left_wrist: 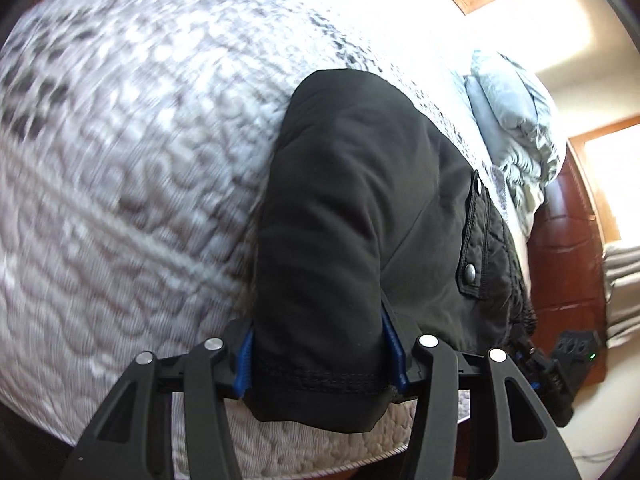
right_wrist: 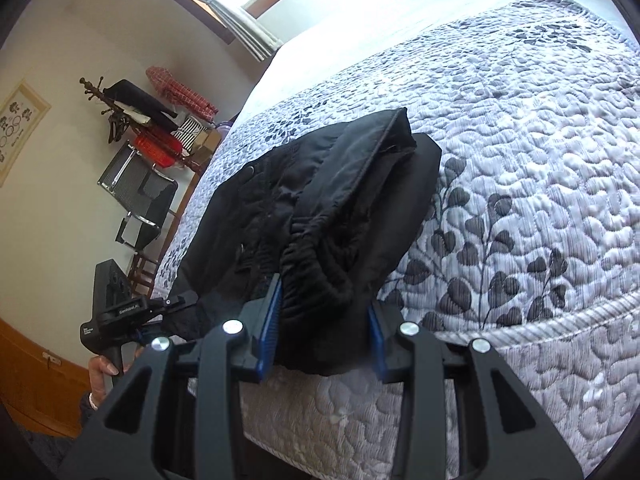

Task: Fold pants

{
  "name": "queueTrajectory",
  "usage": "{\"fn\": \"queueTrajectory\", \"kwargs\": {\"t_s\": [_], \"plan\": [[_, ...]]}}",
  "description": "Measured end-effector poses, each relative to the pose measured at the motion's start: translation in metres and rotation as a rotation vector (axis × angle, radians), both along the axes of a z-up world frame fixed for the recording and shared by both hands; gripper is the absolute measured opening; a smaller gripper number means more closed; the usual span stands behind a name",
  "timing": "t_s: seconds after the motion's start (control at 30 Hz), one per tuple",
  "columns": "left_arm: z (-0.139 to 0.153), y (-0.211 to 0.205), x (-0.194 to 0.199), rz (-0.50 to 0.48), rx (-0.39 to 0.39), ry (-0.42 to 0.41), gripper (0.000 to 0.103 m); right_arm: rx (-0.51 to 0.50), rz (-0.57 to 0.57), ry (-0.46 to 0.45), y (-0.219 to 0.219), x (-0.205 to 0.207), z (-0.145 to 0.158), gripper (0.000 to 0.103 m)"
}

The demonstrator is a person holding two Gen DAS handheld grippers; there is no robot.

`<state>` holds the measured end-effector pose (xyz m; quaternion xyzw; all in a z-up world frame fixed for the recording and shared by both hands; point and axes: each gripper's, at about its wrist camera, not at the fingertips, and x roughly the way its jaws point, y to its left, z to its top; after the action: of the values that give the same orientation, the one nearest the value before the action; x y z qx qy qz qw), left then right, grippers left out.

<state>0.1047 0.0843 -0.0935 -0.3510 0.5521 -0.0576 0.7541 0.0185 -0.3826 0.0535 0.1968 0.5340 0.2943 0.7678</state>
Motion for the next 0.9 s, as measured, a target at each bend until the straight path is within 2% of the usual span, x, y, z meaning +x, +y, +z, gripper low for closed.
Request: {"fn": "queueTrajectory", "kwargs": {"t_s": [0.6,0.9], "plan": [[0.009,-0.01,0.087,-0.126,0.124,-0.076,0.052,-0.016,-0.045,-0.015,0.008,0.081,-0.014,0.036],[0.005,-0.009,0.116,-0.128,0.134,-0.088,0.052,-0.019,-0.041,-0.041,0.02,0.113,-0.023,0.036]]}}
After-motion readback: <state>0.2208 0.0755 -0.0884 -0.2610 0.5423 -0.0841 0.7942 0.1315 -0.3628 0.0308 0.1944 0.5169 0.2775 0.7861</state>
